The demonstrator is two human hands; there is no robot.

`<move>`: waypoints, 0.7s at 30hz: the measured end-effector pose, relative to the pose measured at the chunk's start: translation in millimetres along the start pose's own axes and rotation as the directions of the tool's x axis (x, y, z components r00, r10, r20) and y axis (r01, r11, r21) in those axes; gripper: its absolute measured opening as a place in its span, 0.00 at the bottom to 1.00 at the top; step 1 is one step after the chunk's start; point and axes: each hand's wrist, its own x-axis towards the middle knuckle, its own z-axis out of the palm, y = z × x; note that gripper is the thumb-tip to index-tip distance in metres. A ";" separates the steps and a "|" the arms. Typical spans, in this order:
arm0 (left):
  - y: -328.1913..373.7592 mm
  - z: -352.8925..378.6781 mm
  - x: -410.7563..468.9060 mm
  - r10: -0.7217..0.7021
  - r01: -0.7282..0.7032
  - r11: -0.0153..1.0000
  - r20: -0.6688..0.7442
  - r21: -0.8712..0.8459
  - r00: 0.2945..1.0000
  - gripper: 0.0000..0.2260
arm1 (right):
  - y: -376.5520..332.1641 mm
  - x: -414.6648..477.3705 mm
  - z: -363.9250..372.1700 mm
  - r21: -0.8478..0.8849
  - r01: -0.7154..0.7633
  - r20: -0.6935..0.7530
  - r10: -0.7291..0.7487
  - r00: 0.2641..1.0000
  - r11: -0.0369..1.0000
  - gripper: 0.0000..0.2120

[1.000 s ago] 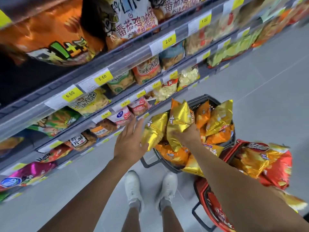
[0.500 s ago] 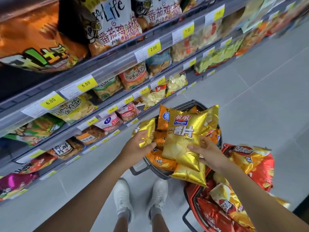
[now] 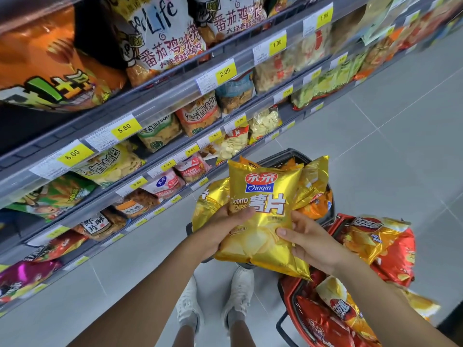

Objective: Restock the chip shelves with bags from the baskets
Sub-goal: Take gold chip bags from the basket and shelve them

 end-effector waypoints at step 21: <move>-15.8 -121.4 -65.1 0.225 -0.263 0.965 -0.576 0.017 0.786 0.26 | 18.6 77.4 60.1 -0.246 -0.239 -0.419 0.119 0.900 0.939 0.32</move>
